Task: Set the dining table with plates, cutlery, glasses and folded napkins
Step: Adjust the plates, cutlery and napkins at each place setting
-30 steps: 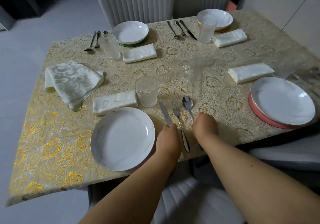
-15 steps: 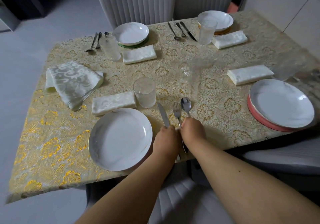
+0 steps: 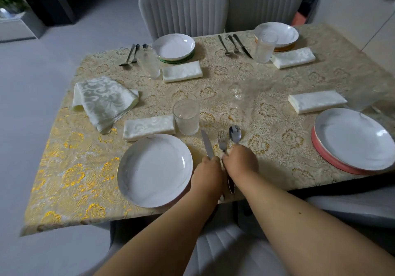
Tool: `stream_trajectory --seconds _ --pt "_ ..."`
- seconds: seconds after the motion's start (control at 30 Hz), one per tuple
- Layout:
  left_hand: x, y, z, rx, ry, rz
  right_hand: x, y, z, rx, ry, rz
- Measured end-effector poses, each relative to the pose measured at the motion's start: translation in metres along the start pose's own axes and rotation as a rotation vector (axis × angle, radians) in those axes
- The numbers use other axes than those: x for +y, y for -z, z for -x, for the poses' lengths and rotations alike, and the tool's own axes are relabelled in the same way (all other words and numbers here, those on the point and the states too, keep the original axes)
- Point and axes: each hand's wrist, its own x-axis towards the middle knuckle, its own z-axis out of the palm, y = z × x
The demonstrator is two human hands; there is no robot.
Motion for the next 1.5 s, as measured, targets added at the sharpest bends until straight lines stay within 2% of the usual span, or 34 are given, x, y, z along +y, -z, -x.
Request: stream_trajectory --seconds 0.1,0.23,0.5,0.73,1.07,1.27,1.5 --pt "-0.002 0.017 0.004 0.112 -0.002 -0.002 -0.016 0.013 -0.003 0.112 0.034 -0.077" --pt "-0.018 0.048 0.011 0.316 0.087 0.064 -0.054 0.035 -0.002 0.174 0.078 -0.259" --pt "-0.099 0.094 0.062 0.532 0.312 0.170 -0.135 0.042 0.045 0.164 0.234 -0.444" --pt "-0.198 0.119 0.139 0.583 0.391 0.264 -0.218 0.006 0.119 0.042 0.302 -0.489" --pt "-0.368 0.156 0.248 0.612 0.421 0.271 -0.351 -0.062 0.235 0.020 0.322 -0.541" --pt "-0.434 0.178 0.261 0.632 0.456 0.315 -0.409 -0.088 0.259 -0.018 0.355 -0.520" --pt "-0.492 0.207 0.228 0.622 0.454 0.335 -0.477 -0.112 0.239 -0.048 0.374 -0.539"
